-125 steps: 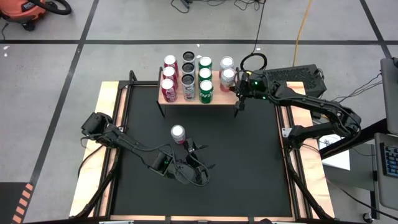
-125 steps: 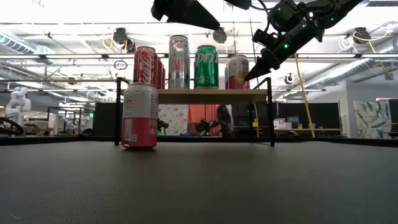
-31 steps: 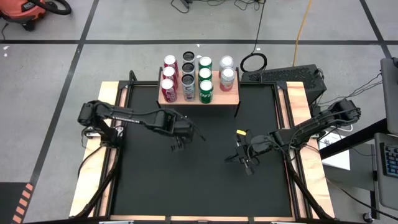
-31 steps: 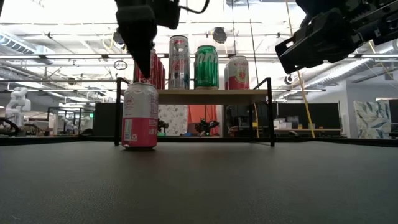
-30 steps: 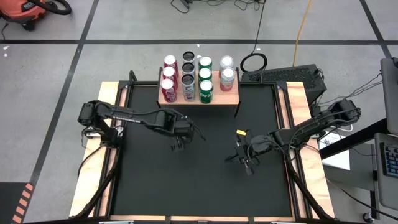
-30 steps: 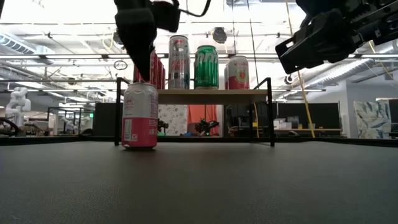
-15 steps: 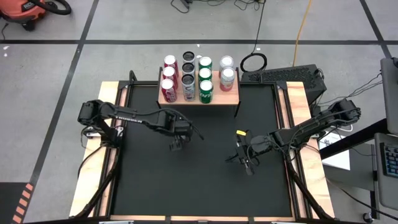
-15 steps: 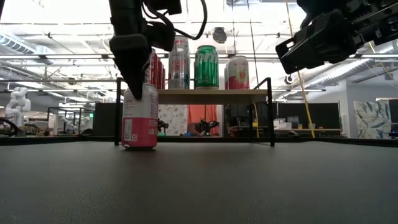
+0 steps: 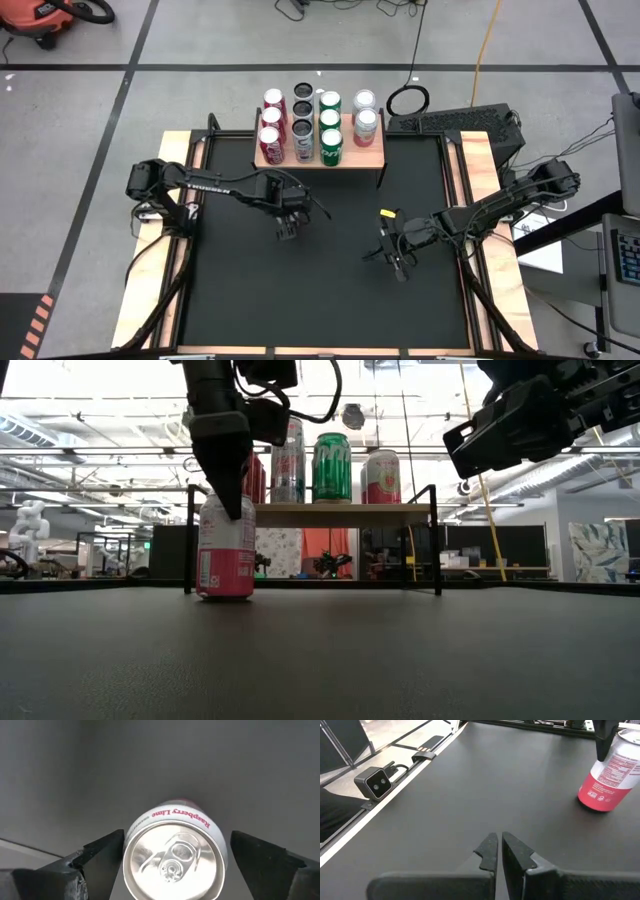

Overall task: Place canned beverage on shelf
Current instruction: Put the pink soda can aligned with the other pink soda can on the shelf

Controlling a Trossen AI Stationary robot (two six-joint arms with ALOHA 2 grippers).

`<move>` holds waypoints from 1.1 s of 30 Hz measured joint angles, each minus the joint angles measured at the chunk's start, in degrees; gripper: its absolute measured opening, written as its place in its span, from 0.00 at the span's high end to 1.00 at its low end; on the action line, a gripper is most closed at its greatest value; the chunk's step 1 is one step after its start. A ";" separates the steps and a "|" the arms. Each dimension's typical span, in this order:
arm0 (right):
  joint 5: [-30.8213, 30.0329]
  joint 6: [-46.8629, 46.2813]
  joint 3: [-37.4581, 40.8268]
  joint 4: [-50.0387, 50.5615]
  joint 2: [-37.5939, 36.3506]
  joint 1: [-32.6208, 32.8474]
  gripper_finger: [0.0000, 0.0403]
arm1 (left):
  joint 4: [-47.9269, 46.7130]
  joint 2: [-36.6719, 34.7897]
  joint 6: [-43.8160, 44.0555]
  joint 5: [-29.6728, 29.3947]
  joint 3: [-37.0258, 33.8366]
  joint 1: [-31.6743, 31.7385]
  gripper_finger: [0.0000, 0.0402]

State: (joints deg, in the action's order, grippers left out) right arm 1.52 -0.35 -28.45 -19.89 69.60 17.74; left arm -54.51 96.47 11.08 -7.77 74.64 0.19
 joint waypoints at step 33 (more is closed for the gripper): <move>0.02 -0.04 0.00 -0.03 0.00 0.00 0.99 | 5.02 -1.89 -1.39 2.90 -4.64 -0.70 0.26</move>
State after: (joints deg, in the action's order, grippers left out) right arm 1.54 -0.39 -28.45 -19.92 69.60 17.74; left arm -49.49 94.58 9.69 -4.87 70.00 -0.51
